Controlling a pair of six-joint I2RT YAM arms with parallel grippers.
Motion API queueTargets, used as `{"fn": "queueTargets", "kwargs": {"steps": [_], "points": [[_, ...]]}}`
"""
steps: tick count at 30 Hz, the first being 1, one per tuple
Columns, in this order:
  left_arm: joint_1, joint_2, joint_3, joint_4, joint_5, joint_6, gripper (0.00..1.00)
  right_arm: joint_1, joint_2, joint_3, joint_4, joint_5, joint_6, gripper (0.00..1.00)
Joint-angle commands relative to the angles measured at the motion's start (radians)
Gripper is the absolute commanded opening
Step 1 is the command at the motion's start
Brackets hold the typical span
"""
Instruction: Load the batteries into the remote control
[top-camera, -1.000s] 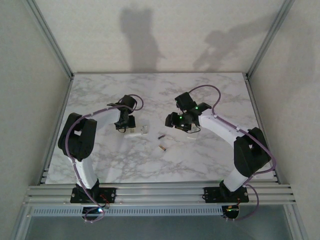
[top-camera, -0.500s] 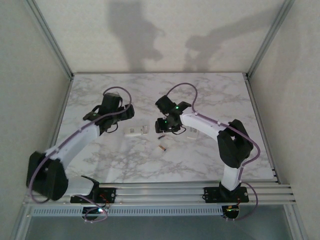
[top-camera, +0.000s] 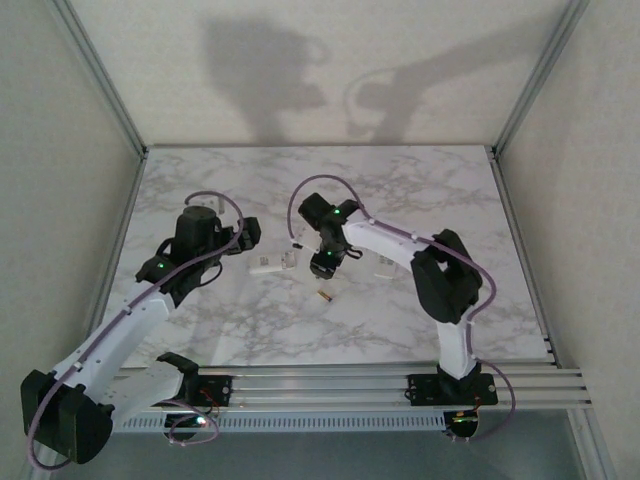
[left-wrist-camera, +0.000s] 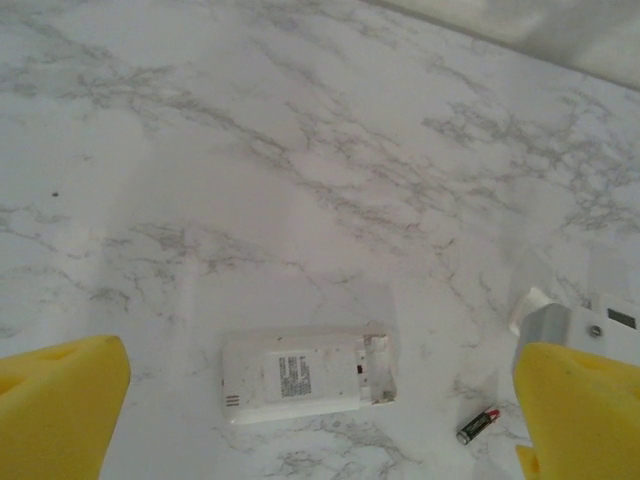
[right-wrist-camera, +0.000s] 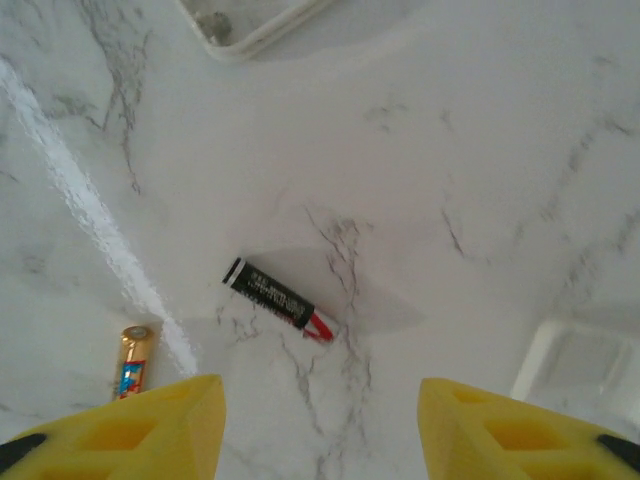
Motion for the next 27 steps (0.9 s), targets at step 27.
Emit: {"fn": "queueTargets", "kwargs": {"steps": [27], "points": [[-0.002, -0.100, -0.101, 0.003, 0.010, -0.060, 0.99, -0.010, 0.177, 0.069, -0.041, -0.052, -0.155, 0.16]]}}
